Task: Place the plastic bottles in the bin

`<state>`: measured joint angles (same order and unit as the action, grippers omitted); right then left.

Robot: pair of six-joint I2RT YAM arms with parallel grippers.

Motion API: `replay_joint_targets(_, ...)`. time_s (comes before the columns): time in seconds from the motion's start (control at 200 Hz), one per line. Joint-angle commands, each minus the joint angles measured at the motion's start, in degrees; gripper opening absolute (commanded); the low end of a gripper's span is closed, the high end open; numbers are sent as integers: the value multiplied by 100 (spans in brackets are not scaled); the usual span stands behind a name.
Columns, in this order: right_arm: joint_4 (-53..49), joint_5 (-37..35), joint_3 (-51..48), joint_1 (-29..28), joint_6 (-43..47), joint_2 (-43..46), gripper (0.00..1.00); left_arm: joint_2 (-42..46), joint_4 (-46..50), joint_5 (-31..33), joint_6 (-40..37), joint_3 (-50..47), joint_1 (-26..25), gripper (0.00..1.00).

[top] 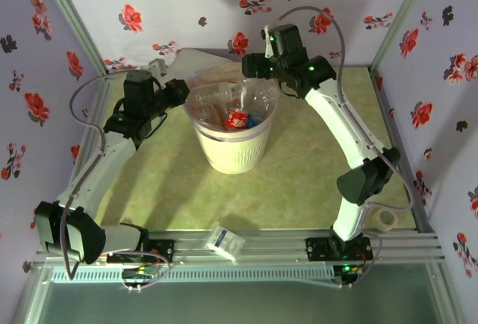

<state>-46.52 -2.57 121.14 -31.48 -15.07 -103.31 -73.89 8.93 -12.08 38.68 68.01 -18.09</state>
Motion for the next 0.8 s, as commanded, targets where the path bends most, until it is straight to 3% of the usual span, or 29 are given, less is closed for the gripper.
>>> replay_joint_targets(0.0, -796, -86, 570, 33, 222, -71, 83, 162, 433, 118, -174, 142, 16, 0)
replay_joint_targets(0.165, -451, 195, 418, -18, 242, 110, 86, 167, 377, 86, -191, 164, 24, 0)
replay_joint_targets(0.33, -357, -15, 340, -323, 536, 80, 86, 39, 332, -47, -195, 295, 8, 15)
replay_joint_targets(0.54, -407, -425, 311, -394, 879, -305, 87, 136, 428, 29, -416, 447, 22, 44)
replay_joint_targets(0.795, -511, -671, -138, -129, 570, -441, 85, 331, 763, 240, -753, 582, 16, 61)
